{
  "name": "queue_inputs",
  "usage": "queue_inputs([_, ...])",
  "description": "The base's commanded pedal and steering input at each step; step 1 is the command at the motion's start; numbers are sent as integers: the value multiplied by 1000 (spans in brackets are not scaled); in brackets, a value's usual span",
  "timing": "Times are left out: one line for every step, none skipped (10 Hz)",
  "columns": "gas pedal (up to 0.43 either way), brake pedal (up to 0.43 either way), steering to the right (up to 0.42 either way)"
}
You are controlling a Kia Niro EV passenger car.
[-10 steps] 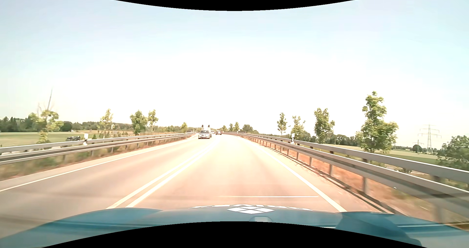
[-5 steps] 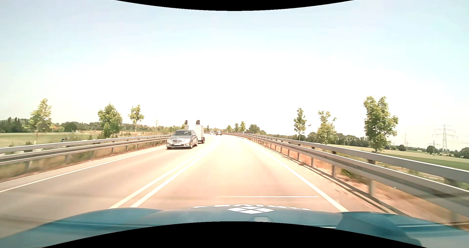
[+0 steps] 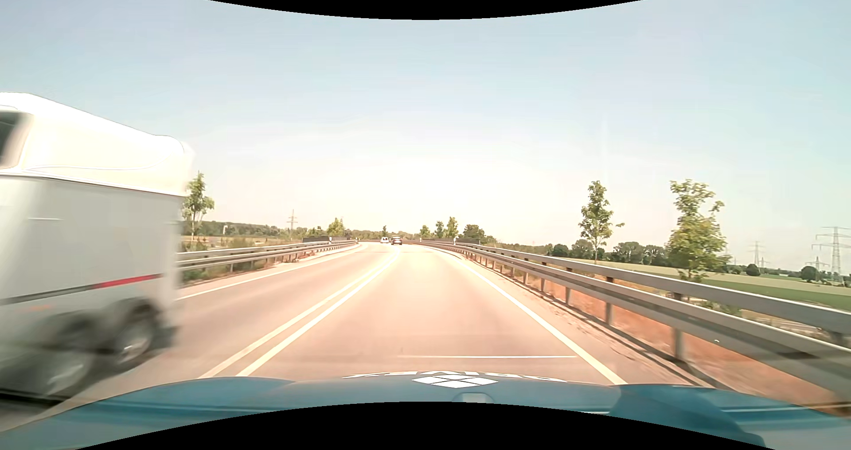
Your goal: Follow the waypoints while adhering to traffic rules and regulations
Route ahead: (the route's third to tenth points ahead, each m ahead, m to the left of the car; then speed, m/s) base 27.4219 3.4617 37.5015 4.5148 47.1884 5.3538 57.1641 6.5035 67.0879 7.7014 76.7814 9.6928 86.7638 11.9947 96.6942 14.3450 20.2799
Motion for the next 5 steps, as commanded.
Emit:
queue_inputs([157, 0, -15])
queue_inputs([157, 0, -15])
queue_inputs([157, 0, -15])
queue_inputs([157, 0, -15])
queue_inputs([157, 0, -15])
